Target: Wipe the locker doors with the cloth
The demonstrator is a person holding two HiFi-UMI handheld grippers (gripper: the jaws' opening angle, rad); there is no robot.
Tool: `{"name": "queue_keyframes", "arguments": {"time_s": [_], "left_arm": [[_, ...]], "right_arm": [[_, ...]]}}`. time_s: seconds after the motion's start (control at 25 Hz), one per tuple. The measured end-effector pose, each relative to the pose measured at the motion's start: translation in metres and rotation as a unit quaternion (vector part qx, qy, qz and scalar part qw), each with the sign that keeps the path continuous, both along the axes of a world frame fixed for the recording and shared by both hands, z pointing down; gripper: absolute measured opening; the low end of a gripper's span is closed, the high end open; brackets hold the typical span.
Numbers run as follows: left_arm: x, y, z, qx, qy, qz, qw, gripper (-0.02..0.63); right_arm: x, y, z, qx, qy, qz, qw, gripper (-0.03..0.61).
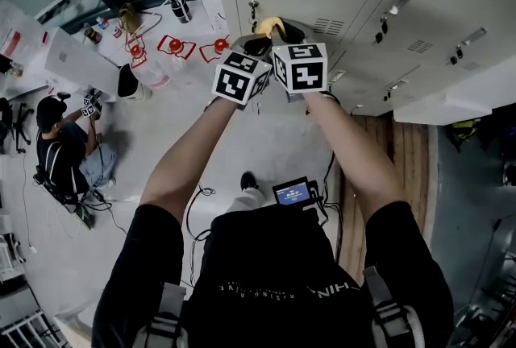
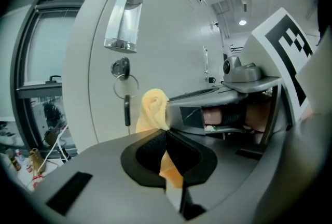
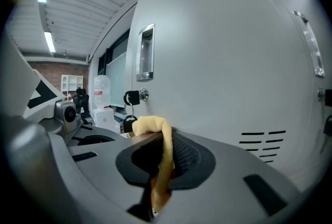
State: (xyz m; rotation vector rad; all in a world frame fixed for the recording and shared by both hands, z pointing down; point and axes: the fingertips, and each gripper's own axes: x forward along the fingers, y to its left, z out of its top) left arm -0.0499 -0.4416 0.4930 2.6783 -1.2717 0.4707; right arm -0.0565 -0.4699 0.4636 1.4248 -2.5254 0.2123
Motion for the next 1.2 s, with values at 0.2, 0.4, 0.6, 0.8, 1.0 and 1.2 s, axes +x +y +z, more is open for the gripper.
{"name": "queue_keyframes", "arguments": {"time_s": [0.2,0.4,0.6,0.8,1.0,1.2], "left_arm": [[0.022,0.002,-0.002,-0.001,0.000,0.017,0.9999,0.020],[0.051,0.001,-0.001,-0.002,-0.001,0.035,0.9994,0.020],[0.080,-0.001,0.000,-0.003,-0.002,0.053,0.9986,0.020],[0.109,-0.003,0.001,-0.004,-0.005,0.073,0.9973,0.020],[0.137,-0.003,0.003,-0.005,-0.009,0.093,0.9956,0.020],[0.158,-0.005,0.003,-0.006,-0.014,0.110,0.9938,0.020]], "right_arm": [[0.023,0.002,-0.002,-0.001,0.001,0.015,1.000,0.051],[0.052,0.000,-0.001,-0.001,0.001,0.031,1.000,0.051],[0.083,-0.002,0.001,-0.004,0.000,0.050,0.999,0.051],[0.113,-0.004,0.002,-0.004,-0.004,0.071,0.997,0.051],[0.142,-0.005,0.003,-0.004,-0.003,0.090,0.996,0.051],[0.164,-0.006,0.003,-0.006,-0.003,0.105,0.994,0.051]]}}
